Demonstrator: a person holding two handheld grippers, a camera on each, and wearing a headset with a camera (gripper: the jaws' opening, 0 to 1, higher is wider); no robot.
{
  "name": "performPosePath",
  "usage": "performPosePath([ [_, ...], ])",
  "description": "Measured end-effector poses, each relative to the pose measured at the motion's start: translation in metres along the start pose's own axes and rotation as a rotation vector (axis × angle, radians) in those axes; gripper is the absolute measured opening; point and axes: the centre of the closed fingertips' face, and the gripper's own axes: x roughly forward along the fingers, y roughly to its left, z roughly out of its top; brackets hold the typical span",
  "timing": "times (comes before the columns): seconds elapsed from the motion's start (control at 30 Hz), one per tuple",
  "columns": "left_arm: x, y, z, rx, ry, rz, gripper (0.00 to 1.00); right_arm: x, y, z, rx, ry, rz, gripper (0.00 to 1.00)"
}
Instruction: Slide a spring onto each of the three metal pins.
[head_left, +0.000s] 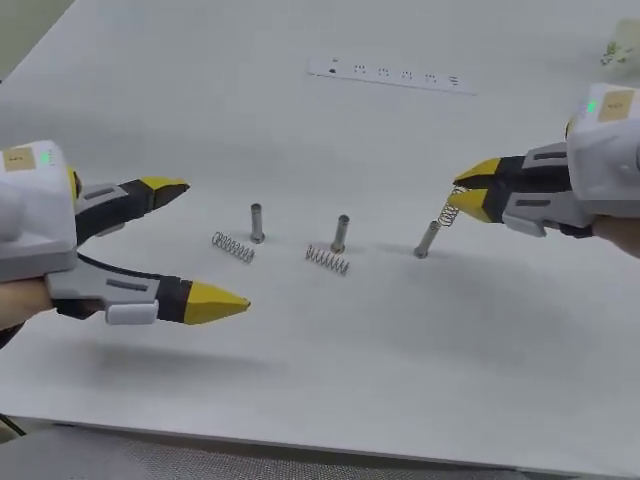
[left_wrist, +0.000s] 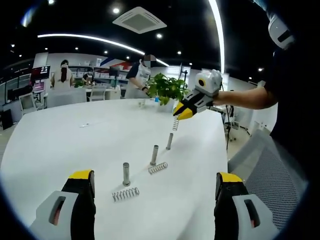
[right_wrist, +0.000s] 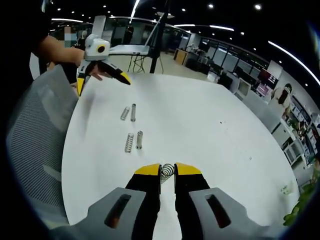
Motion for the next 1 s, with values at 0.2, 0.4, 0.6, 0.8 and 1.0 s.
performPosePath([
  [0.2, -0.0014, 0.0010, 0.0003, -0.002, -0.004, 0.005, 0.98, 0.0022, -0.0004, -0.0001, 0.008, 0.001, 0.002, 0.07],
  [0.4, -0.0026, 0.0019, -0.0003, -0.005, -0.003, 0.010, 0.98, 0.0041, -0.0013, -0.0004, 0.004, 0.005, -0.001, 0.07],
  [0.6, -0.0047, 0.0024, -0.0005, -0.020, -0.009, 0.013, 0.98, 0.0060, -0.0006, -0.0011, 0.006, 0.006, 0.003, 0.07],
  [0.8, -0.0056, 0.0038, 0.0005, -0.023, -0.011, 0.017, 0.98, 0.0077, -0.0007, -0.0016, 0.002, 0.009, 0.004, 0.07],
  [1.0, -0.0050, 0.0045, 0.0018, -0.023, -0.011, 0.015, 0.98, 0.0103, -0.0007, -0.0024, 0.003, 0.013, 0.007, 0.07],
])
